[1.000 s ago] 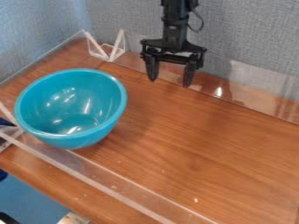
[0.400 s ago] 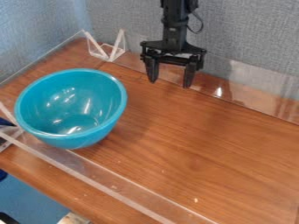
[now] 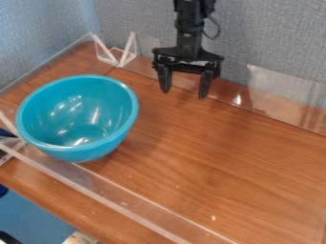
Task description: Put the mushroom in the blue bowl
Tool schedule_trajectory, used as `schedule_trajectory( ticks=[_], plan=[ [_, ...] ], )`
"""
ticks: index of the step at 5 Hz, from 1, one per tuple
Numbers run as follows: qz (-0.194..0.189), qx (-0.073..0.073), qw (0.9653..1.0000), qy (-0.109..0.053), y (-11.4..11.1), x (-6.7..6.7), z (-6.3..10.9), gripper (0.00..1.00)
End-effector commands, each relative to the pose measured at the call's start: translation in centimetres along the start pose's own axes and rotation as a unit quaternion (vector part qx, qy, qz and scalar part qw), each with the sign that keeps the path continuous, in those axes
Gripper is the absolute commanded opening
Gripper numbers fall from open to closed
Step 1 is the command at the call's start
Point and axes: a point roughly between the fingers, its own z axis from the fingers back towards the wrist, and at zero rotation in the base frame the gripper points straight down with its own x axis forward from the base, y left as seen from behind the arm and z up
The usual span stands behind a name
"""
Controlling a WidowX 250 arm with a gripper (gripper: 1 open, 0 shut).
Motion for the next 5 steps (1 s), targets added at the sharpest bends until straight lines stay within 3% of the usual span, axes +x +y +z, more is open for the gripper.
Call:
schedule_trajectory(
  ticks=[1, 3, 5],
  plan=[
    [0.007, -0.006, 0.9997, -0.025, 0.3, 0.7, 1.5, 1.00],
    [0.012, -0.005, 0.9996, -0.023, 0.4, 0.9, 1.1, 1.00],
    [0.030, -0.005, 0.9992, -0.027, 2.5, -0.4, 2.3, 1.00]
  ],
)
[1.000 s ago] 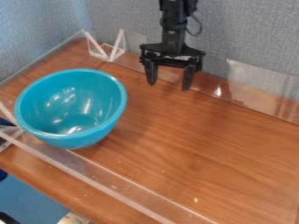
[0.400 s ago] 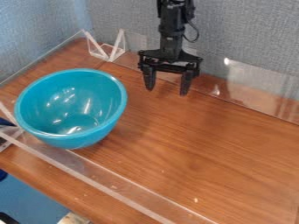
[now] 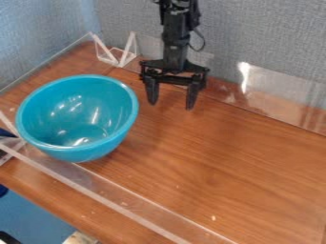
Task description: Put the mushroom in the blue bowl
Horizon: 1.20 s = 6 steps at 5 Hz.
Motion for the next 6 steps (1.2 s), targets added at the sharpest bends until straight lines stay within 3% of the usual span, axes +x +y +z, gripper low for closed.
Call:
schedule_trajectory(
  ticks=[1, 6],
  plan=[
    [0.008, -0.010, 0.9989, -0.045, 0.9, 0.2, 3.5, 1.00],
    [0.041, -0.006, 0.9982, -0.042, 4.0, -1.2, 4.4, 1.00]
  ],
)
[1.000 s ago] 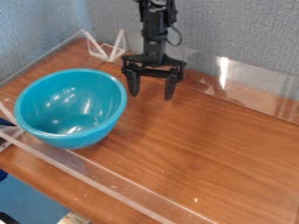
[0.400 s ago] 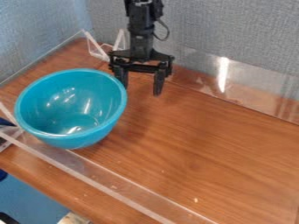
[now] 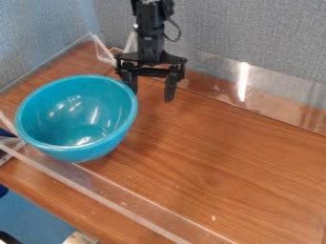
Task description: Put the mushroom in the blue bowl
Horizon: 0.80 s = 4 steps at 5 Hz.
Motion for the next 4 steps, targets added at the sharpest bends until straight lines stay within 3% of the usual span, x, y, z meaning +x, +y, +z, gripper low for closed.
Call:
schedule_trajectory(
  ticks=[1, 4],
  plan=[
    [0.014, -0.003, 0.9993, -0.035, 1.2, 0.1, 2.7, 1.00],
    [0.035, 0.006, 0.9990, -0.028, 3.1, -0.7, 2.8, 1.00]
  ],
)
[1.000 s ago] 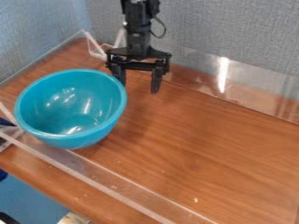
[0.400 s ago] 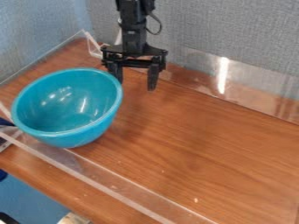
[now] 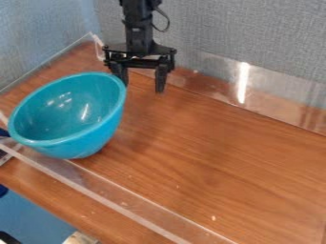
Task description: Put the mushroom in the blue bowl
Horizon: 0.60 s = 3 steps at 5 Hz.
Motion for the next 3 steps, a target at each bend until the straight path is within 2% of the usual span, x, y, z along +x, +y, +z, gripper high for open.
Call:
schedule_trajectory(
  ticks=[1, 3],
  plan=[
    [0.032, 0.002, 0.9992, -0.023, 2.28, -0.02, 2.04, 1.00],
    [0.043, 0.009, 0.9989, -0.016, 3.27, -0.27, 1.62, 1.00]
  ],
)
